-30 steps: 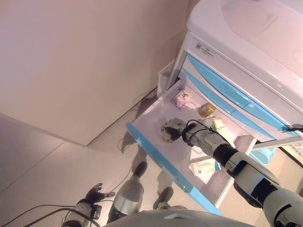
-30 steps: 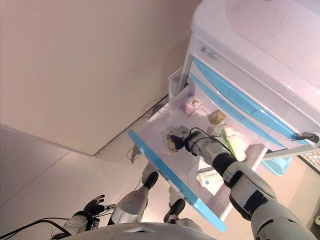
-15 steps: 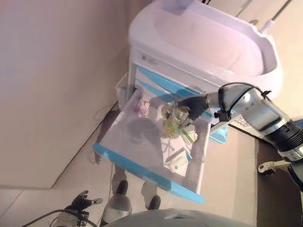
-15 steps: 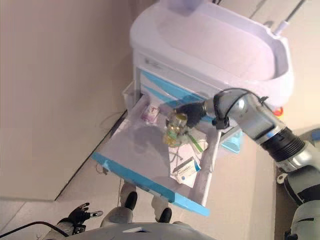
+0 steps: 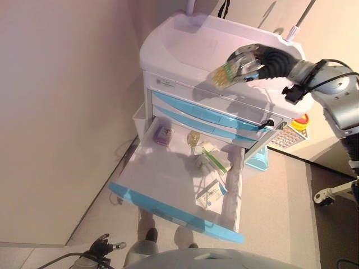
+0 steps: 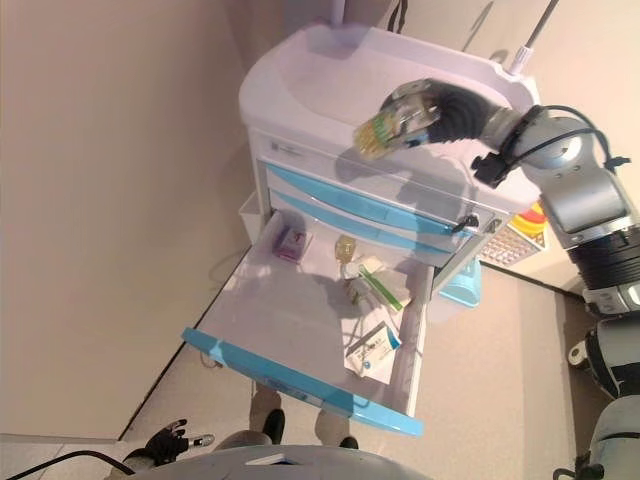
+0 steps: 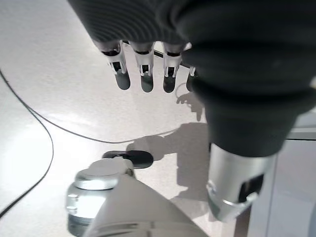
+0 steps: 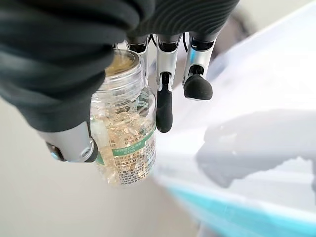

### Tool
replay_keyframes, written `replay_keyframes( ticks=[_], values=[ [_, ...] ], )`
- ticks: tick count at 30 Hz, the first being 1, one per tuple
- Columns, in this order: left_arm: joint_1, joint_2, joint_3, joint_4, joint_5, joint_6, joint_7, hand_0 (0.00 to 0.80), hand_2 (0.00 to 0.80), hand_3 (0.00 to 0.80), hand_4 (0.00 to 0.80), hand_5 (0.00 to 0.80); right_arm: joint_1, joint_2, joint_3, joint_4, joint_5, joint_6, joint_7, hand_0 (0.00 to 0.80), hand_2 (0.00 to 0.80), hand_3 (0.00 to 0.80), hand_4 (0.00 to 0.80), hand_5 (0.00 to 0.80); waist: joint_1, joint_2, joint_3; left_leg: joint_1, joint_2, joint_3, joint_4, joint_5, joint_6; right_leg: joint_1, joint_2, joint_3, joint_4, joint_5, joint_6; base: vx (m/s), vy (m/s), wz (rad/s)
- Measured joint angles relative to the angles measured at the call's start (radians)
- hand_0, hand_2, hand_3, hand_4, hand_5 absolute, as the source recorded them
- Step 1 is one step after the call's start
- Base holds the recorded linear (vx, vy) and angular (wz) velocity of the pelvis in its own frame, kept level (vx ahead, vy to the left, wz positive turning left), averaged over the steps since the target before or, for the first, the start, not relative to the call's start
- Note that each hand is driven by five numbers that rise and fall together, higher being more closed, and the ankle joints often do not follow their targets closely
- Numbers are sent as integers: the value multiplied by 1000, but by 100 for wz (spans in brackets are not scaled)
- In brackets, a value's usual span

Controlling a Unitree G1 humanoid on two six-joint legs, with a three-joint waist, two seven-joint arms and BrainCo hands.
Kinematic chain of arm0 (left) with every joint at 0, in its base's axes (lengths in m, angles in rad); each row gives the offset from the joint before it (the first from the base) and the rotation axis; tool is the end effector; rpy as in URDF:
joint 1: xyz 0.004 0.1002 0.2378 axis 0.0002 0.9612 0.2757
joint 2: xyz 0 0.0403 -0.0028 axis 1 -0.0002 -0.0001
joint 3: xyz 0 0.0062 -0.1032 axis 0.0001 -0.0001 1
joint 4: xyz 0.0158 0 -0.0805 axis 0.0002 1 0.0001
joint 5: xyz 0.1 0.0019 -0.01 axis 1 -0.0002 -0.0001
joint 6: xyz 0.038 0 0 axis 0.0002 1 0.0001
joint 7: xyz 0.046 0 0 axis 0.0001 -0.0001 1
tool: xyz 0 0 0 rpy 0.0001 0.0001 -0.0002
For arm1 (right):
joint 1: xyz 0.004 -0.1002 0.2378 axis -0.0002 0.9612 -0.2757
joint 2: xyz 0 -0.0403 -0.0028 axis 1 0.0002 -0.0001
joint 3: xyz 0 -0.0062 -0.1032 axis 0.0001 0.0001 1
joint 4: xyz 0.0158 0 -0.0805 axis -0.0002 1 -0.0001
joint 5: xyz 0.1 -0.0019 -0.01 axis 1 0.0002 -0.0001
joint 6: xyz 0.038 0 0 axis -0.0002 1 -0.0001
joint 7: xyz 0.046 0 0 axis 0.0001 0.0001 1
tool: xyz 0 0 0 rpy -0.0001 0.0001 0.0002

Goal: Open the drawer and pick up the medicine

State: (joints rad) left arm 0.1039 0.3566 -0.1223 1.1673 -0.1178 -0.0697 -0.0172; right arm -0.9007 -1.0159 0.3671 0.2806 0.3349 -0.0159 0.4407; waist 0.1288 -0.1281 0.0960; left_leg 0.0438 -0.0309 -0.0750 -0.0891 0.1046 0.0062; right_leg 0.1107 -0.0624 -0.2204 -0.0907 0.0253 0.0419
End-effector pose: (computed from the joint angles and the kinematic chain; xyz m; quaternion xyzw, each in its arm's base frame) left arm 0.0468 0.2650 -0.1048 0.1268 0.5620 0.0731 0.8141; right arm 0.2985 -0.2529 0.2753 -0.4055 -0.1460 0.2124 0.8770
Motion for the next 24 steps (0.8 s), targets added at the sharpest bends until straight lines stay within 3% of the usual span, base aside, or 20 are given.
replay_keyframes(
  ticks=[6, 11, 17, 24],
  values=[
    [4, -3, -2, 36, 0, 1, 1, 0, 0, 0, 0, 0, -152, -34, 51, 265, -2, 26, -84, 800, 800, 800, 800, 800, 10, 9, -2, -3, -3, -16, 0, 4, 2, 6, 1, -18, 0, 0, 0, 25, -6, 9],
    [-2, -4, -41, 37, 0, 2, 0, 0, 0, 0, 0, 0, -310, -36, 198, 458, -54, 38, -137, 800, 800, 800, 800, 800, 35, 17, 3, -3, -5, -44, 0, 11, 3, 18, 0, -42, -1, -5, 5, 12, 3, 17],
    [-6, -3, -44, 36, -1, 2, 0, 0, 0, 0, 0, 0, -419, -35, 297, 644, -204, 50, -156, 800, 800, 800, 800, 800, 77, 19, 5, -16, -8, -72, 0, 17, -4, 17, 0, -71, -1, -7, 5, 8, -10, 14],
    [-6, 4, -80, 31, -2, 2, 0, 0, 0, 0, 0, 0, -444, -32, 396, 734, -384, 51, -156, 800, 800, 800, 800, 800, 111, 16, 10, -26, -9, -95, 0, 26, -5, 17, 1, -93, -1, -7, 5, -1, -16, 10]
  ],
)
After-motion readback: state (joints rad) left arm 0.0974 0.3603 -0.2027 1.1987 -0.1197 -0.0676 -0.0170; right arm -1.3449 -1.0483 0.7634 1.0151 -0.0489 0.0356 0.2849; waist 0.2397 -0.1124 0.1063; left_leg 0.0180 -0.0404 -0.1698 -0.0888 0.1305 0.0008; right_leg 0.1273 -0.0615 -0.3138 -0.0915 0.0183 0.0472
